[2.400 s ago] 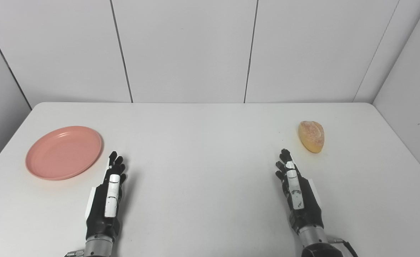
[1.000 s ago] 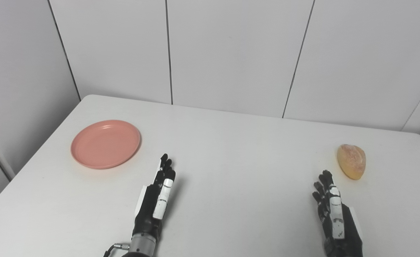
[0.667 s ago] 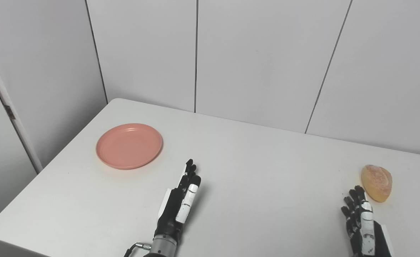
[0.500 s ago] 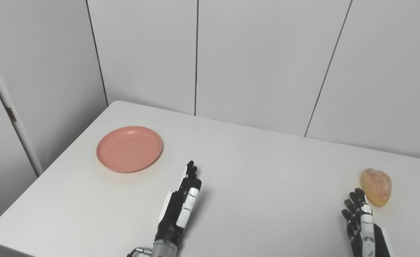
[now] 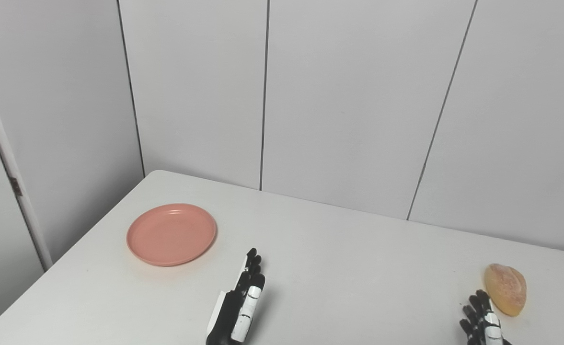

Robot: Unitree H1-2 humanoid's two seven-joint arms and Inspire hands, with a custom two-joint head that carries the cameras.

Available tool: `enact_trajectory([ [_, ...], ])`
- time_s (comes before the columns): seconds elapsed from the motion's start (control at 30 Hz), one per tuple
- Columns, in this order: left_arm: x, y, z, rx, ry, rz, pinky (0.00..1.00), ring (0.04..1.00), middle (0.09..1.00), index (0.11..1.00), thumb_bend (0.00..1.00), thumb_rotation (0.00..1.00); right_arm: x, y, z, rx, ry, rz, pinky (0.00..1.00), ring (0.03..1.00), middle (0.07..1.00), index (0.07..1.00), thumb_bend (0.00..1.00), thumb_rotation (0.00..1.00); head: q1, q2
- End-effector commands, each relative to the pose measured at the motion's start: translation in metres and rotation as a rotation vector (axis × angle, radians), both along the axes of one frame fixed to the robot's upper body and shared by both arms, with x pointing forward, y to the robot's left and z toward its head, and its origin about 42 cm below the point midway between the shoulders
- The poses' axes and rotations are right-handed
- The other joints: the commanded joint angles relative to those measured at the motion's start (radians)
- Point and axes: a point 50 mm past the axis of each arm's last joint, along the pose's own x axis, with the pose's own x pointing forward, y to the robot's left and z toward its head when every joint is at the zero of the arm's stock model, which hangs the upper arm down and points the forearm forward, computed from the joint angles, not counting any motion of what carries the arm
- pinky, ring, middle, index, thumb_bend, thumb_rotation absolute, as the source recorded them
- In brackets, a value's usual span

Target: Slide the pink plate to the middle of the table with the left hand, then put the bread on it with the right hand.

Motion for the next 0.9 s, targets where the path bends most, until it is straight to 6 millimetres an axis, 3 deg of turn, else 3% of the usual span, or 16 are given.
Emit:
enact_trajectory([
  [0.0, 0.009, 0.000, 0.008, -0.028, -0.036, -0.013, 1.00, 0.967, 0.965, 1.000, 0.73, 0.97, -0.013, 0.004, -0.016, 0.013, 0.029, -0.004, 1.00, 0.994, 1.000, 0.993, 0.70, 1.00, -0.004, 0.002],
  [0.17, 0.027, 0.013, 0.043, -0.043, -0.142, -0.019, 1.00, 0.940, 0.952, 0.993, 0.74, 0.95, -0.013, 0.009, -0.015, 0.013, 0.030, 0.005, 1.00, 0.991, 1.000, 0.988, 0.70, 1.00, -0.011, 0.006],
  [0.3, 0.045, 0.027, 0.083, -0.020, -0.230, -0.017, 0.92, 0.923, 0.941, 0.976, 0.77, 0.93, -0.013, 0.010, -0.015, 0.013, 0.031, 0.002, 1.00, 0.984, 1.000, 0.988, 0.71, 1.00, -0.011, 0.007],
  [0.47, 0.067, 0.054, 0.125, 0.014, -0.313, -0.013, 0.95, 0.920, 0.933, 0.972, 0.78, 0.92, -0.014, 0.012, -0.015, 0.018, 0.033, 0.005, 1.00, 0.981, 1.000, 0.986, 0.71, 1.00, -0.014, 0.008],
  [0.63, 0.085, 0.081, 0.147, 0.063, -0.385, 0.005, 0.85, 0.862, 0.872, 0.879, 0.87, 0.91, -0.014, 0.011, -0.015, 0.018, 0.038, 0.007, 1.00, 0.979, 1.000, 0.987, 0.70, 1.00, -0.015, 0.008],
  [0.87, 0.105, 0.118, 0.172, 0.172, -0.468, 0.080, 0.83, 0.849, 0.879, 0.884, 0.93, 0.94, -0.014, 0.011, -0.015, 0.011, 0.043, 0.009, 1.00, 0.980, 1.000, 0.989, 0.69, 1.00, -0.016, 0.009],
])
